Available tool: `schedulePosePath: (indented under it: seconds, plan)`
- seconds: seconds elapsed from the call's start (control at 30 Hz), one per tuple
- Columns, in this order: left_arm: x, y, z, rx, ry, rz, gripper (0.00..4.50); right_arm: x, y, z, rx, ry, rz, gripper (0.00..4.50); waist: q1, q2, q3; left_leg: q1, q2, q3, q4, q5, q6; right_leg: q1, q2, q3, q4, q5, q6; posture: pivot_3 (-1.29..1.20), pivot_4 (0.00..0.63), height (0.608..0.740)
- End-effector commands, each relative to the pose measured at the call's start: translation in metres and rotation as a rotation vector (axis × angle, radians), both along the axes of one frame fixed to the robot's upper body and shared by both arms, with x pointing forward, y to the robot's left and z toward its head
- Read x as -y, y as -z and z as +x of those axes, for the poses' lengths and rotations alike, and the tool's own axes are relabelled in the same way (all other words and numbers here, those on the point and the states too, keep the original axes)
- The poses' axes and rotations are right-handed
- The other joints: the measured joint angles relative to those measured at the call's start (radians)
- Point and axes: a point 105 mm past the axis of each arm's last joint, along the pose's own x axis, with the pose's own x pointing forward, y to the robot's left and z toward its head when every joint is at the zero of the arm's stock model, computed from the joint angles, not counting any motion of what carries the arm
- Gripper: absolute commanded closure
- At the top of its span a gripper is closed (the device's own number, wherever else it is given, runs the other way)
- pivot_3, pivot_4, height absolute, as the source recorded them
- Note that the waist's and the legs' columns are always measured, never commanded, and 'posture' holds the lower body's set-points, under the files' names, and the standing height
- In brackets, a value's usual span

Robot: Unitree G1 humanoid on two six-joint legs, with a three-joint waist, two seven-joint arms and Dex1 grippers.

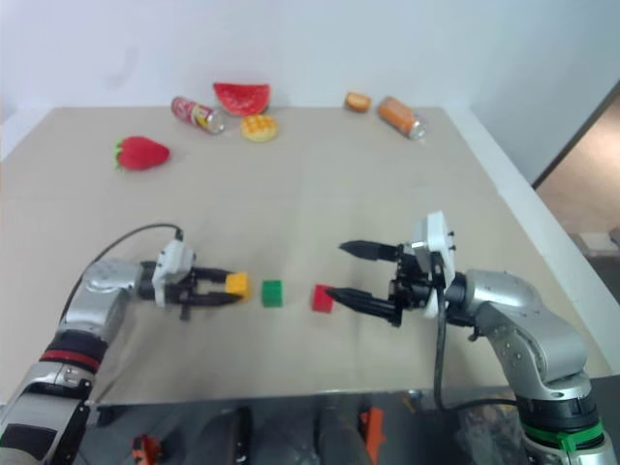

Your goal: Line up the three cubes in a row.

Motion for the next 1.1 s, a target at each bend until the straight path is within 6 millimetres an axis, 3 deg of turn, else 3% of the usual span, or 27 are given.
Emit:
schedulePosePath:
  seconds: [0.03,0.37,0.93,1.1]
  plan:
    - [-0.012,-0.004,-0.001,0.04,0.017,0.051,3.2,-0.001,-0.008,-0.004,0.056,-0.006,-0.016,0.18,0.0,0.0,0.0,0.0,0.0,0.0,0.0,0.0,0.0,0.0,0.0,0.0,0.0,0.0,0.0,0.0,0.15,0.74]
    - [-0.043,-0.009,0.005,0.049,-0.048,0.103,3.2,-0.003,-0.005,-0.001,0.059,-0.011,-0.028,0.18,-0.001,0.0,0.0,0.0,0.0,0.0,0.0,0.0,0.0,0.0,0.0,0.0,0.0,0.001,0.0,0.0,0.15,0.74]
    - [-0.014,-0.006,0.001,0.044,0.036,0.05,3.2,-0.002,-0.005,0.001,0.066,-0.007,-0.043,0.18,0.004,0.0,0.0,0.0,0.0,0.0,0.001,0.0,0.0,0.001,0.0,0.0,0.0,0.0,0.0,0.0,0.15,0.74]
    - [-0.015,-0.004,0.0,0.04,0.038,0.057,3.2,-0.001,-0.004,0.0,0.065,-0.001,-0.047,0.18,0.003,0.0,0.0,0.0,0.0,0.0,0.001,0.0,0.0,0.001,0.0,0.0,0.001,0.0,0.0,0.0,0.15,0.74]
